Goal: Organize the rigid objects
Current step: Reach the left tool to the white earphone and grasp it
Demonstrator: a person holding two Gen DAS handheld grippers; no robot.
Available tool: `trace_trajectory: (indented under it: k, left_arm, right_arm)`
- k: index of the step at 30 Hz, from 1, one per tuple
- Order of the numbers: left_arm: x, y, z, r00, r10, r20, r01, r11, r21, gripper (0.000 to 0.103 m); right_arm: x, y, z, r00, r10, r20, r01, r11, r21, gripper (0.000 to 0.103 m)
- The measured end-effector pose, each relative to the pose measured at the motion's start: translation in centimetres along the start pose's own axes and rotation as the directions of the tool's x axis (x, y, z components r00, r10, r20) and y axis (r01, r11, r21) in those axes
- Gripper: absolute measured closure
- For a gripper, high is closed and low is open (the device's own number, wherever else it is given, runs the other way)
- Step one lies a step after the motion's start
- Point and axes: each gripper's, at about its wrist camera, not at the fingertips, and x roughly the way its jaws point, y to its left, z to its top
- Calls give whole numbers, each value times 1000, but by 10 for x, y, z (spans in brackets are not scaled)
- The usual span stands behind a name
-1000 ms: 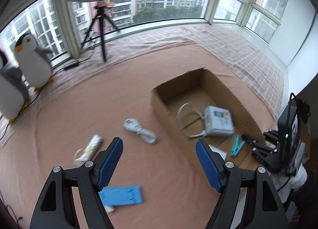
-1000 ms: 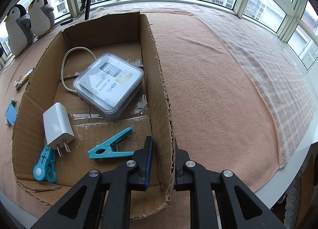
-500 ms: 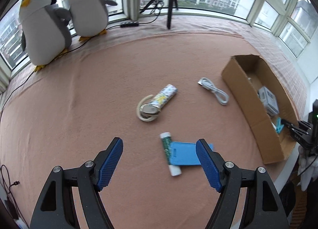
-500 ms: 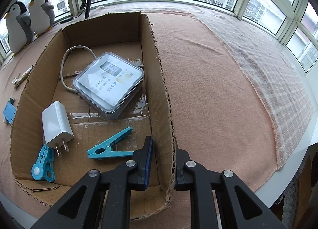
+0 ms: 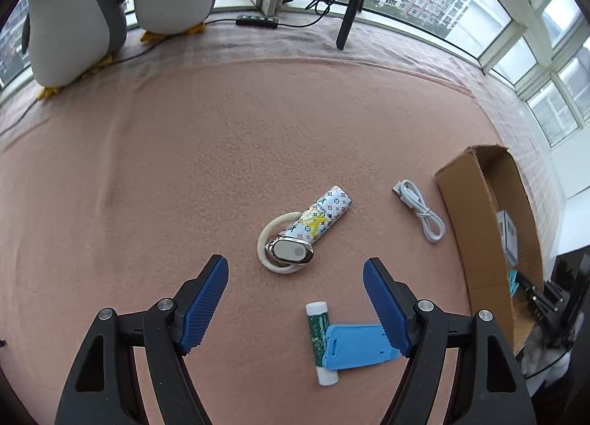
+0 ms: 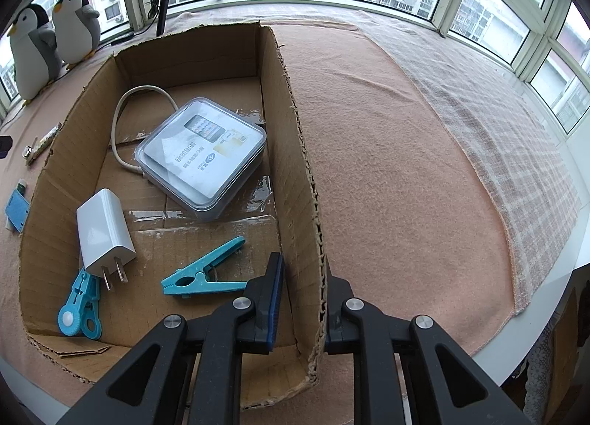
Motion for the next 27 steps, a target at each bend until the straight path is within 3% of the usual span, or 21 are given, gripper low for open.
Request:
trace_trajectory:
  k: [7,13,19,27]
  left_arm:
    - [23,4,7,999,-12,-32,10,998,-61,26]
    - [32,2,11,999,-9,-40,6,998,-66,37]
    - [41,2,13,999,-6,-54,2,998,-70,41]
    - [45,3,12,998,13,-63,-17,998,-66,61]
  right_arm:
    - [0,0,0,1000,0,0,0,1000,0,86]
    - [0,-1,0,1000,-2,2,2,1000,0,86]
    - [0,-1,1,1000,-3,3,3,1000,-1,86]
    - [0,-2,1,1000,-4,3,4,1000,-1,86]
